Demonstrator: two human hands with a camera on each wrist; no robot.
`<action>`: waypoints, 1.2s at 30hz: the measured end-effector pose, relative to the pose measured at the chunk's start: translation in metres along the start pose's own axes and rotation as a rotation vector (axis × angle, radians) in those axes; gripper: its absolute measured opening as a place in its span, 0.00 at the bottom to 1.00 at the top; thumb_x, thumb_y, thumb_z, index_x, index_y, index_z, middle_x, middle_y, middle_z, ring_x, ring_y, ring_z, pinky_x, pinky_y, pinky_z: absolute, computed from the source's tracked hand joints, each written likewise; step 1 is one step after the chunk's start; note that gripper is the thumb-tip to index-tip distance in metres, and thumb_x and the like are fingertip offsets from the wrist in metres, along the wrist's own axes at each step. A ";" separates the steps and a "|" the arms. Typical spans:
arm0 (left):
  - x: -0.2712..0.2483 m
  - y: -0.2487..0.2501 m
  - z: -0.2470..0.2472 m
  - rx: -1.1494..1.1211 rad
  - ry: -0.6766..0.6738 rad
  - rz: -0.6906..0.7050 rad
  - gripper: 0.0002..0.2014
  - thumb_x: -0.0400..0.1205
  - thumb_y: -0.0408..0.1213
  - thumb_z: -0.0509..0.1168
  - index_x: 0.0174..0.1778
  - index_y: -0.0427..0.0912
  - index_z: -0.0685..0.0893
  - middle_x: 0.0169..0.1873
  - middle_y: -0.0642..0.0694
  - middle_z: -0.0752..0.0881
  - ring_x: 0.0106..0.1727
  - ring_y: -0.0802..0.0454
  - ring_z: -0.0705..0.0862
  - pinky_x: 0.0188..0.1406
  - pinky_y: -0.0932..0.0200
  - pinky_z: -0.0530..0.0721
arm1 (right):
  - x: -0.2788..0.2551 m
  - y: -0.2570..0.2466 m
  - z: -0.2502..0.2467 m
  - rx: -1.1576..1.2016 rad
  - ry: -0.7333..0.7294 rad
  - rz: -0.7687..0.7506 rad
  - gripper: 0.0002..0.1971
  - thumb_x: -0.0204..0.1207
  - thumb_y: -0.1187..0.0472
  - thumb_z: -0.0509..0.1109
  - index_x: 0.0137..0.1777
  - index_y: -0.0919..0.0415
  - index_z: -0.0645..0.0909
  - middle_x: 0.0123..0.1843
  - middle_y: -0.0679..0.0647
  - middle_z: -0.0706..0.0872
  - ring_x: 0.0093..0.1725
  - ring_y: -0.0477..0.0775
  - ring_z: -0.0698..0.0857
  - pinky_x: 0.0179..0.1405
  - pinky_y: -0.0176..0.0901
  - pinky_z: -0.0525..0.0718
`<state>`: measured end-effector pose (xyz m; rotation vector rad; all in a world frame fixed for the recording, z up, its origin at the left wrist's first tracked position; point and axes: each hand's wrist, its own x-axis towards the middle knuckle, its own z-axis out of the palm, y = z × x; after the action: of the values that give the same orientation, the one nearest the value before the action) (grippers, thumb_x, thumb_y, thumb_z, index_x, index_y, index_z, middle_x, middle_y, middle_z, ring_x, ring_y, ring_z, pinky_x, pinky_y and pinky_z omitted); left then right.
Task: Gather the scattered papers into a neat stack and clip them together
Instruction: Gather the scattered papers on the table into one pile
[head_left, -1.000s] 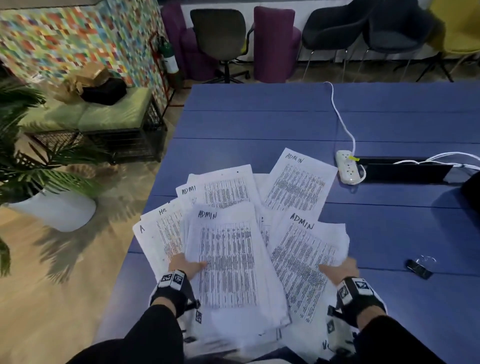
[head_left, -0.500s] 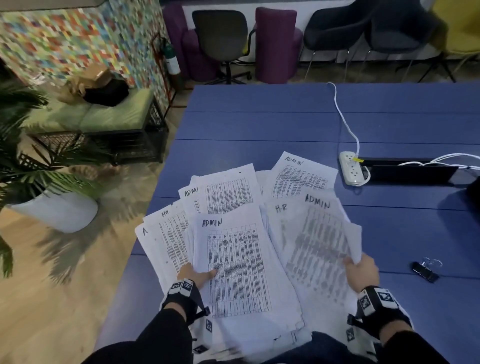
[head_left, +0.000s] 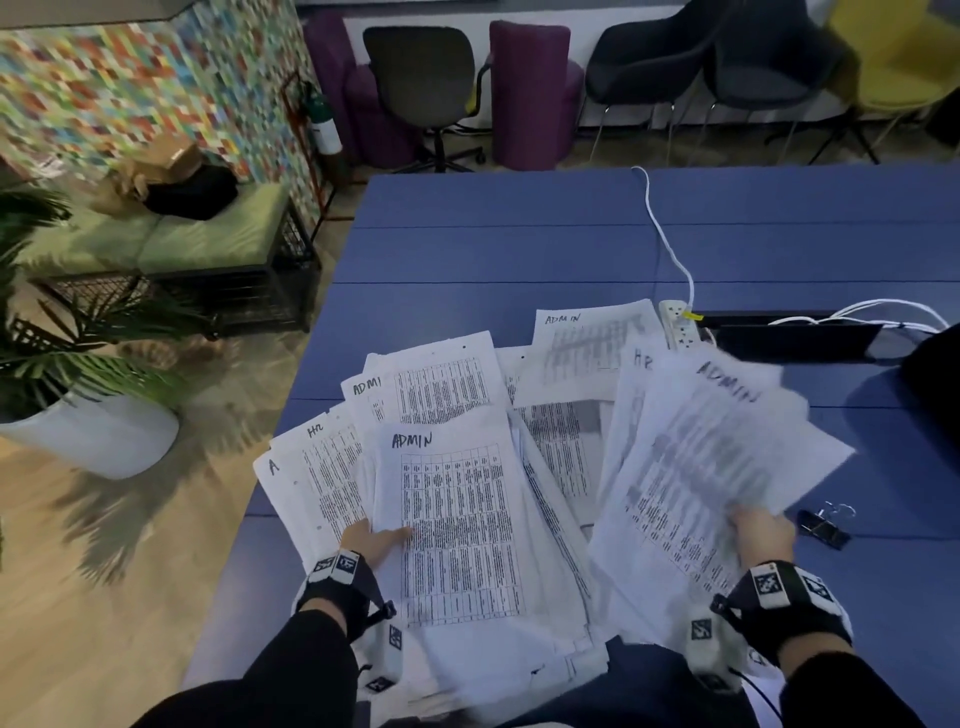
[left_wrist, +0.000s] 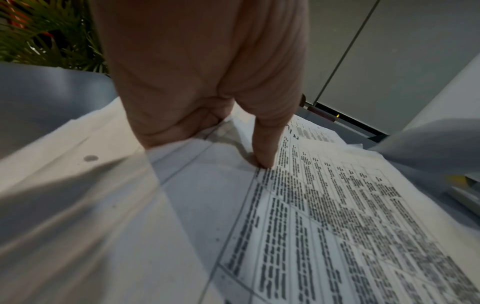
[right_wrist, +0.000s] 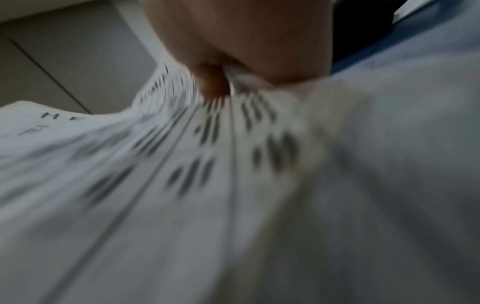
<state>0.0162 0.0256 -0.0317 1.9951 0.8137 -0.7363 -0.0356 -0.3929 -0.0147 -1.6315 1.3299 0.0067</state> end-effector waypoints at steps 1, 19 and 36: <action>-0.001 0.001 0.002 -0.007 0.006 0.014 0.32 0.79 0.36 0.70 0.74 0.25 0.65 0.73 0.29 0.72 0.73 0.33 0.72 0.70 0.45 0.73 | 0.007 0.008 0.005 -0.172 -0.053 -0.016 0.15 0.85 0.62 0.56 0.63 0.67 0.79 0.64 0.62 0.84 0.66 0.60 0.82 0.55 0.37 0.76; 0.006 0.032 0.043 0.136 -0.038 0.119 0.29 0.71 0.33 0.76 0.67 0.30 0.75 0.64 0.35 0.82 0.63 0.37 0.81 0.65 0.51 0.80 | -0.040 0.014 0.114 -0.405 -0.568 -0.333 0.16 0.70 0.46 0.75 0.35 0.57 0.78 0.30 0.52 0.81 0.37 0.56 0.82 0.36 0.43 0.79; 0.069 0.025 0.029 0.109 -0.148 0.038 0.35 0.63 0.40 0.75 0.66 0.32 0.77 0.57 0.37 0.85 0.58 0.40 0.85 0.60 0.44 0.85 | -0.007 -0.121 0.224 -0.288 -0.799 -0.401 0.25 0.79 0.53 0.67 0.74 0.49 0.66 0.54 0.60 0.84 0.45 0.54 0.84 0.48 0.46 0.83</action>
<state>0.0716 0.0087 -0.0846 2.0186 0.6600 -0.9112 0.1724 -0.2492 -0.0443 -1.8243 0.3967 0.5707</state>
